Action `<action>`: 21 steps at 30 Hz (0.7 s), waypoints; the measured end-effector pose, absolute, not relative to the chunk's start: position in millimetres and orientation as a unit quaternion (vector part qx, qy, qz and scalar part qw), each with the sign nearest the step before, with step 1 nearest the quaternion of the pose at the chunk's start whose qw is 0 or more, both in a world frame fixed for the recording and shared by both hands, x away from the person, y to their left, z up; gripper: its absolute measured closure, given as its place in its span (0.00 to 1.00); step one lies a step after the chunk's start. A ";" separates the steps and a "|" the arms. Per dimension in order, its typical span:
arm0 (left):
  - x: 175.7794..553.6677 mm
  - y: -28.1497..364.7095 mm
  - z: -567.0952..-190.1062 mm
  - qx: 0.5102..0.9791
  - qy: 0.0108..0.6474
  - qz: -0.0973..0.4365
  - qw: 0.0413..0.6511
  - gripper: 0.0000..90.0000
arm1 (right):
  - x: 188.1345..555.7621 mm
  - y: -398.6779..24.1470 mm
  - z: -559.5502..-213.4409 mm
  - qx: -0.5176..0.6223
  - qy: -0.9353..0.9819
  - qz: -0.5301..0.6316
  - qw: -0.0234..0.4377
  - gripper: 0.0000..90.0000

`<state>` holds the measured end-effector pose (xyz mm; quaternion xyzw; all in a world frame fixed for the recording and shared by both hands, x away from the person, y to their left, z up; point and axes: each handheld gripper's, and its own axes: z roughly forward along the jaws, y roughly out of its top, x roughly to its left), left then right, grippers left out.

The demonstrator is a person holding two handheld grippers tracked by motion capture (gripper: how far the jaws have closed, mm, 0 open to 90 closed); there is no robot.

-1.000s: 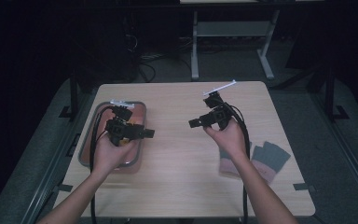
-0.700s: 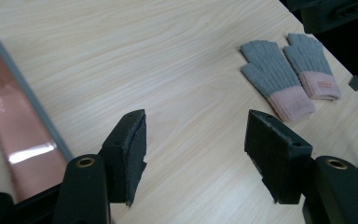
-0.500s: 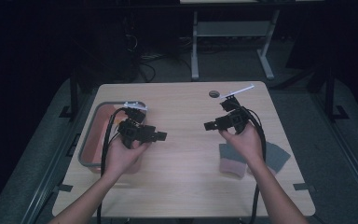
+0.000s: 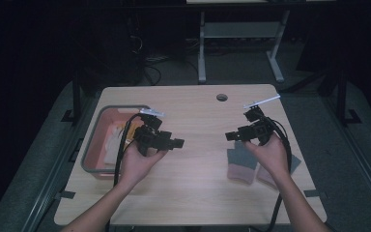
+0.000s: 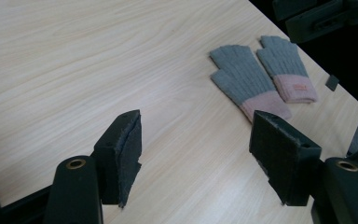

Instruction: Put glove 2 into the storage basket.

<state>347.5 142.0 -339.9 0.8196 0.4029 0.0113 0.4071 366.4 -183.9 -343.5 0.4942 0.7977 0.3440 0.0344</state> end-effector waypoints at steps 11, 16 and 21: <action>340.2 120.3 -345.7 0.821 0.385 0.006 0.422 0.35 | 353.4 -208.0 -355.1 0.506 0.792 0.339 0.043 0.38; 335.1 110.2 -351.5 0.825 0.374 0.002 0.424 0.33 | 347.5 -216.0 -364.8 0.508 0.793 0.333 0.052 0.38; 329.2 102.7 -357.9 0.825 0.365 -0.002 0.431 0.33 | 341.1 -226.0 -375.9 0.515 0.791 0.326 0.045 0.38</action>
